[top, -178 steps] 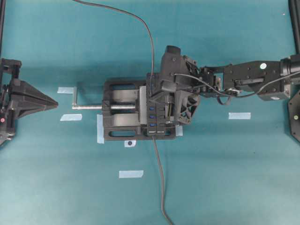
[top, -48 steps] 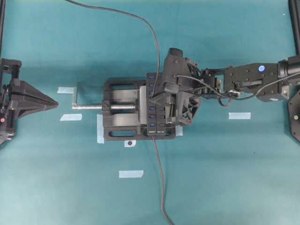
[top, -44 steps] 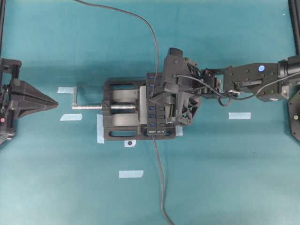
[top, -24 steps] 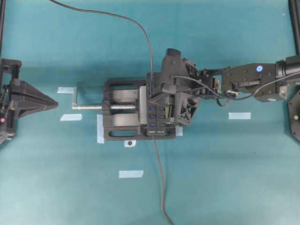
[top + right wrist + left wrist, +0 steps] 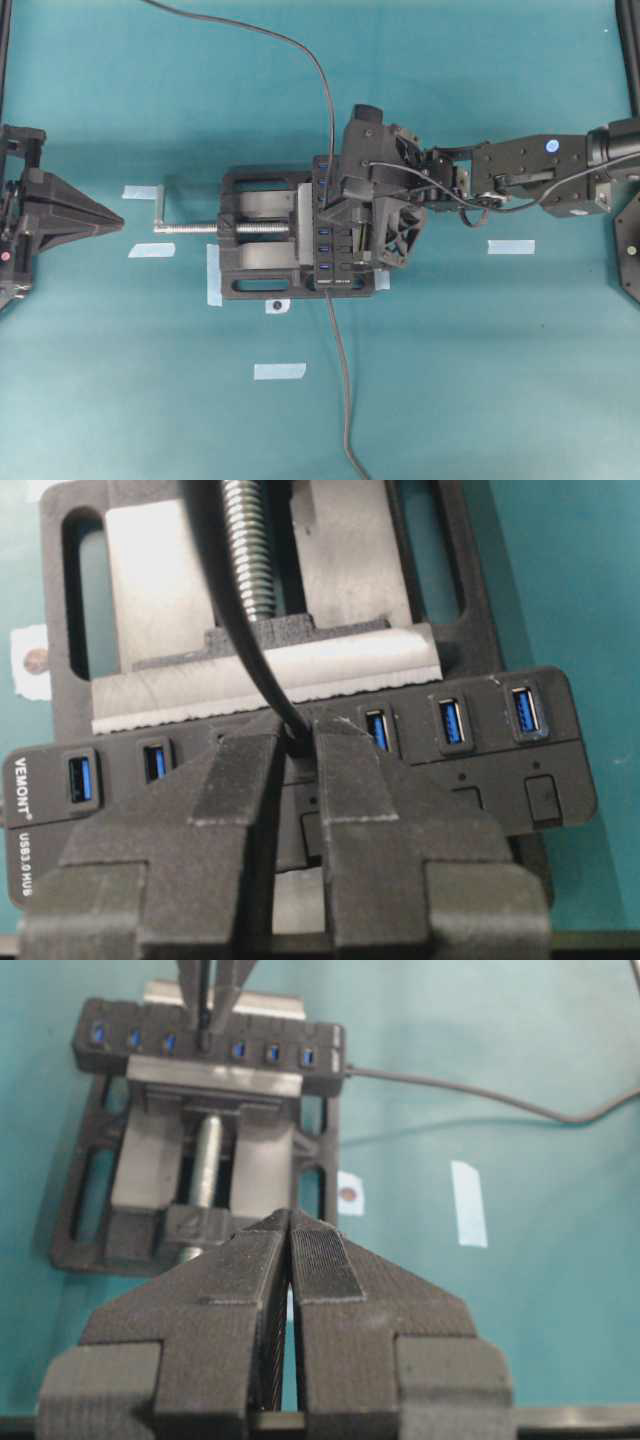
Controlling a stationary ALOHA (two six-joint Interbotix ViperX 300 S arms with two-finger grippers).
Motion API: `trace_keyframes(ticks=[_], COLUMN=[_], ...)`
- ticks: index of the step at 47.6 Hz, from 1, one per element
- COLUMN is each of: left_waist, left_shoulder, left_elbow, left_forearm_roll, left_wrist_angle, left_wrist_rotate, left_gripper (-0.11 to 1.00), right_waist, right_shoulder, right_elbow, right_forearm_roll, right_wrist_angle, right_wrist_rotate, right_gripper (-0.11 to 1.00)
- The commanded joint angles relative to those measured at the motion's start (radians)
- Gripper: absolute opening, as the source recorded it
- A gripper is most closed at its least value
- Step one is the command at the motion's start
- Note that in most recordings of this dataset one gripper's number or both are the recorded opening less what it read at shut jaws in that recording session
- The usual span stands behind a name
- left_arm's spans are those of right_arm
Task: Insert the USB into the center port of the fixed hub
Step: 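Press and hold the plug seated in the center port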
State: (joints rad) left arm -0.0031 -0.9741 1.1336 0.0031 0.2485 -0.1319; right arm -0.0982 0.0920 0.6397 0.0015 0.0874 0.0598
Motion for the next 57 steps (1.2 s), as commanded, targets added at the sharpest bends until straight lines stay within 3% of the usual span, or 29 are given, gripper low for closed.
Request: trace_keyframes(ticks=[1,44,53,57], left_waist=[-0.002,0.000,0.000,0.000], left_shoulder=[0.005,0.006,0.006,0.006], left_elbow=[-0.011,-0.009,-0.009,-0.009], left_forearm_roll=[0.002,0.002,0.002,0.002], left_wrist_angle=[-0.006,-0.006,-0.005,-0.006], left_wrist_rotate=[-0.002,-0.002,-0.002,-0.002], left_gripper=[0.02,0.02,0.02,0.02], right_waist=[0.003,0.003,0.000,-0.002], right_shoulder=[0.015,0.020,0.017,0.015], right_elbow=[0.000,-0.031,-0.046,-0.046], right_forearm_roll=[-0.002,-0.002,-0.002,-0.002], right_wrist_angle=[0.021,0.028,0.026,0.028], right_wrist_rotate=[0.005,0.005,0.005,0.008], right_gripper=[0.09,0.09,0.17,0.28])
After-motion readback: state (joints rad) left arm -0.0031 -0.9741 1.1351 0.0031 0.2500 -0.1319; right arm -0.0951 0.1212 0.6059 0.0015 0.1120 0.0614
